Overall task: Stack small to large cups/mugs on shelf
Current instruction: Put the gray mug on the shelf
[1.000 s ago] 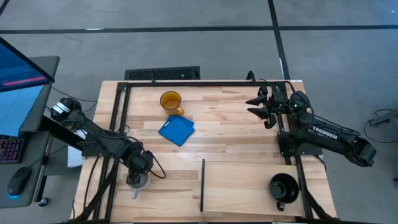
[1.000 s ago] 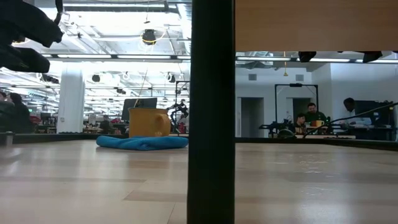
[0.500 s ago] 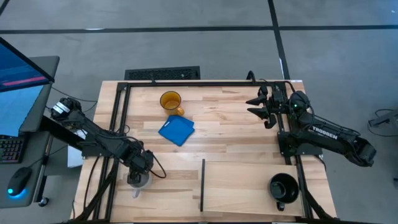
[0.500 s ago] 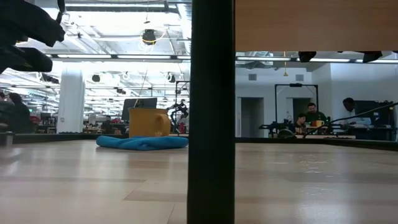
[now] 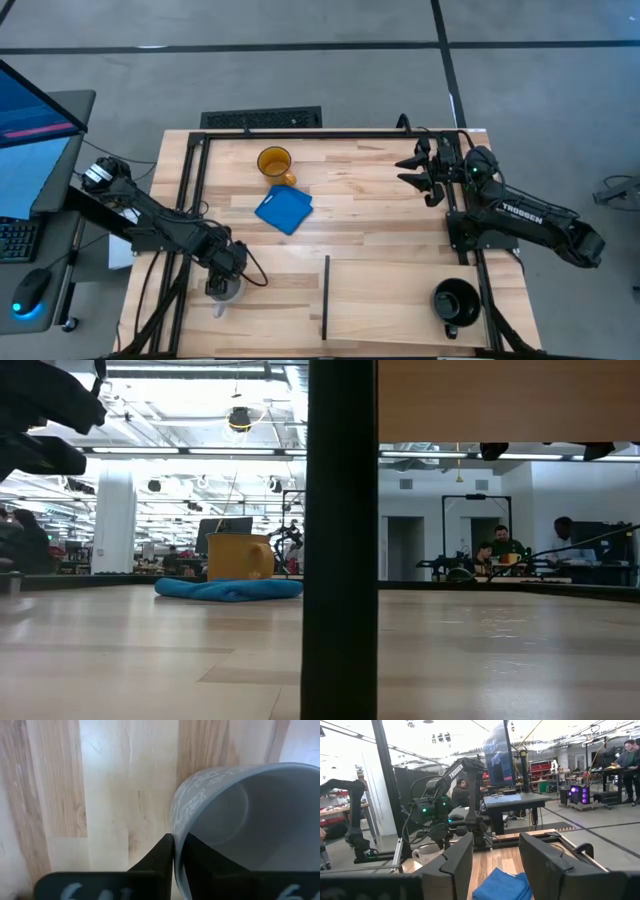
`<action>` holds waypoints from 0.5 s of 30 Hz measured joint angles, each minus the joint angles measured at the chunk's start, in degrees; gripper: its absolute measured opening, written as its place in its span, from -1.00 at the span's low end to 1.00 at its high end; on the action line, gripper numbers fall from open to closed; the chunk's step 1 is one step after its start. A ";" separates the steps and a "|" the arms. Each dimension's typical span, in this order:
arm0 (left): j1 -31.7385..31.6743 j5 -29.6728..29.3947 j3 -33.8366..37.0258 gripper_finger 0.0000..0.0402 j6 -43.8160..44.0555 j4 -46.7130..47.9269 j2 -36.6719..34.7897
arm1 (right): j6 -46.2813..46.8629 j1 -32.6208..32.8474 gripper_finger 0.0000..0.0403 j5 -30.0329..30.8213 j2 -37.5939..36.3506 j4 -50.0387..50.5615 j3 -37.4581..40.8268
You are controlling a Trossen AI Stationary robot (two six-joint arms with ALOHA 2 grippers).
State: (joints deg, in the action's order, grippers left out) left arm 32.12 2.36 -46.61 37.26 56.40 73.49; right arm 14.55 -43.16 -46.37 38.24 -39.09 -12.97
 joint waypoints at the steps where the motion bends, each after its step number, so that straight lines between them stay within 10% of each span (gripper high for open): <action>1: -0.02 -0.06 0.00 -0.88 0.00 -0.02 0.00 | 0.02 0.00 -0.10 0.00 -0.01 0.10 0.00; 15: -0.02 -0.31 0.00 -0.88 0.00 -0.45 0.00 | 0.00 0.00 -0.10 0.00 -0.02 0.11 -0.02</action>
State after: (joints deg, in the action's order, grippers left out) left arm 32.10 2.04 -46.61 37.26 55.94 73.49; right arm 14.55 -43.16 -46.37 38.22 -38.98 -12.99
